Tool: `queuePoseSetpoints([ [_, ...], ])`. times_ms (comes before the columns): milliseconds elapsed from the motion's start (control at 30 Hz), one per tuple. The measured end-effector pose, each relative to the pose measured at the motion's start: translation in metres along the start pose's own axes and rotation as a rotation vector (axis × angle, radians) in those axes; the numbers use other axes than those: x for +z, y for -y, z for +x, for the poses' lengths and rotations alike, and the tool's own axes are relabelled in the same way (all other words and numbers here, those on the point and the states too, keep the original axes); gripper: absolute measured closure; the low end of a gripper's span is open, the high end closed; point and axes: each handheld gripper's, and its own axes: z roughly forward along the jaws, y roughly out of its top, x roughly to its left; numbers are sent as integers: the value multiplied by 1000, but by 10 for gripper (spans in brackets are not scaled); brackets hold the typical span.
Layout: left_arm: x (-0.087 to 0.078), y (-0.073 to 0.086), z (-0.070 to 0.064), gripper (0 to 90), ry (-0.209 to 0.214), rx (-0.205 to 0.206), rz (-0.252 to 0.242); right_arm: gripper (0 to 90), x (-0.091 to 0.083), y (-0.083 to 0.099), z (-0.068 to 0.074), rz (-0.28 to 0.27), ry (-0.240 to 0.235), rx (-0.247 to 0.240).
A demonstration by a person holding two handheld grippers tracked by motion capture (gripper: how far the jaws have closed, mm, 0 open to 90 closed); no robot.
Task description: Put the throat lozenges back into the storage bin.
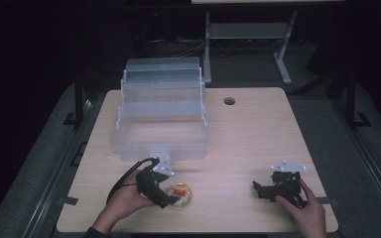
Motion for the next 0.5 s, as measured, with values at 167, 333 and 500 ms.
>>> queuePoseSetpoints([
  [167, 2, -3, -1, 136, 7, 5, 5, 0, 0, 0, 0, 0, 0, 0],
  [333, 6, -8, -3, 136, 11, 15, 18, 0, 0, 0, 0, 0, 0, 0],
  [500, 9, -11, -4, 136, 12, 25, 29, 0, 0, 0, 0, 0, 0, 0],
])
